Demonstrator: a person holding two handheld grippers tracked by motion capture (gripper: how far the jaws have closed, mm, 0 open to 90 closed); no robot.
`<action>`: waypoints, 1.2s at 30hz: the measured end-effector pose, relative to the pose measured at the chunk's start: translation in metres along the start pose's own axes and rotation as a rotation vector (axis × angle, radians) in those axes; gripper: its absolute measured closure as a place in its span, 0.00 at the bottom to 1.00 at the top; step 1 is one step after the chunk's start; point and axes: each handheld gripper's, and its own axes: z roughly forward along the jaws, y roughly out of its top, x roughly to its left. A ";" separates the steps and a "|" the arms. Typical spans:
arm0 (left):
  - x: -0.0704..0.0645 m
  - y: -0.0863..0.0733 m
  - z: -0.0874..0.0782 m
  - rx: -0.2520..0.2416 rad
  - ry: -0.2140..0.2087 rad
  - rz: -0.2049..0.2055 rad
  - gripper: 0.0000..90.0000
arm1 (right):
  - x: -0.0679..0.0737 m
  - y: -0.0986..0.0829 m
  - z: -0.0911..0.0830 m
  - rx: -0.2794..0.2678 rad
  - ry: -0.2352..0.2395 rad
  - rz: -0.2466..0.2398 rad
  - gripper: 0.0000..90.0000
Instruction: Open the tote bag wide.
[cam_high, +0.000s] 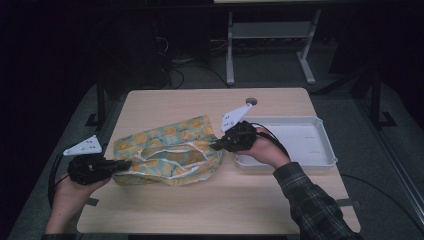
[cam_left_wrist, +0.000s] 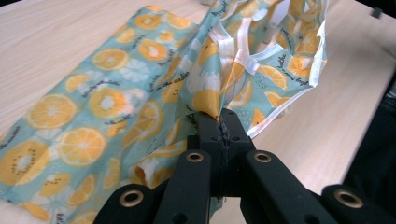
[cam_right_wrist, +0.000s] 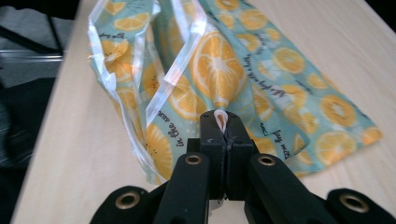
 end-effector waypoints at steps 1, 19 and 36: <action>0.008 0.000 0.004 -0.005 0.009 -0.030 1.00 | -0.004 0.001 0.003 -0.001 -0.012 0.001 0.98; 0.058 -0.016 0.047 0.060 0.126 -0.177 1.00 | -0.051 0.007 0.073 0.089 -0.091 0.119 0.98; 0.069 -0.032 0.087 0.239 0.128 -0.155 1.00 | -0.054 -0.015 0.115 0.271 -0.107 0.117 0.98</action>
